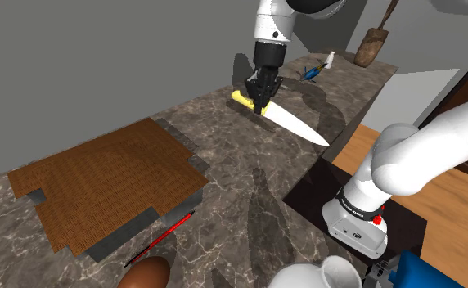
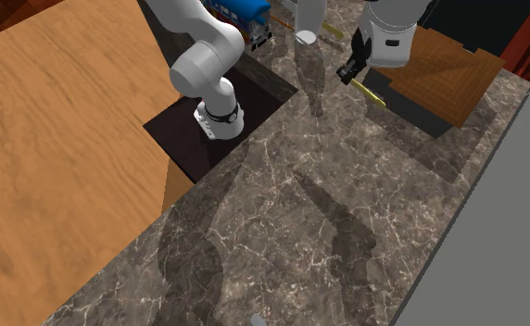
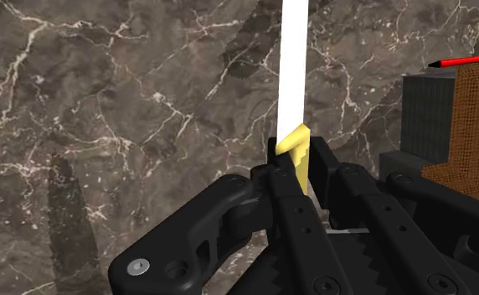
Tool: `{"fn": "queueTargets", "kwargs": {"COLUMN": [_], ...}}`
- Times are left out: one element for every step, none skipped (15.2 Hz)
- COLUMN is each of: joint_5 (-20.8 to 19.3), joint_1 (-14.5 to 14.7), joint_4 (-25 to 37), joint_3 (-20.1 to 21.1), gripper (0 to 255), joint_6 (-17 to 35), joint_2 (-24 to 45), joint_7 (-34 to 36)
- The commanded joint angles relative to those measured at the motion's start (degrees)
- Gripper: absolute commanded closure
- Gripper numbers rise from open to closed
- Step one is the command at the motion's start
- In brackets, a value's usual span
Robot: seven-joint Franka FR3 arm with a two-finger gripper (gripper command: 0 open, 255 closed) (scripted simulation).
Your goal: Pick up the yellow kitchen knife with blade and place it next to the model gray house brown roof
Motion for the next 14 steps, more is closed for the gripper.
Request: {"fn": "queueTargets", "kwargs": {"joint_5": [0.09,0.16,0.23,0.3,0.38,0.46,0.53,0.62,0.7,0.78,0.87,0.96,1.05,1.14], "joint_1": [-0.01,0.01,0.03,0.05,0.07,0.09,0.12,0.14,0.16,0.18,0.21,0.23,0.25,0.28], "joint_4": [-1.42,-2.14,-2.86,-3.57,-4.26,-4.95,-5.62,-6.29,-6.94,-7.59,-8.22,-8.84,-9.46,-10.06], "joint_3": [0.08,0.16,0.23,0.31,0.38,0.46,0.54,0.62,0.7,0.78,0.87,0.95,1.03,1.12], "gripper": [255,255,255,255,255,255,255,255,255,255,255,255,255,255], "joint_6": [1.47,2.23,2.99,3.75,4.52,5.29,6.06,6.84,7.62,8.41,9.2,9.99,10.79,11.6], "joint_2": [0.08,0.12,0.17,0.24,0.32,0.42,0.53,0.66,0.8,0.95,1.12,1.3,1.5,1.71], "joint_7": [-0.35,-0.5,-0.64,-0.79,-0.93,-1.08,-1.22,-1.37,-1.52,-1.66,-1.81,-1.96,-2.11,-2.26]}}
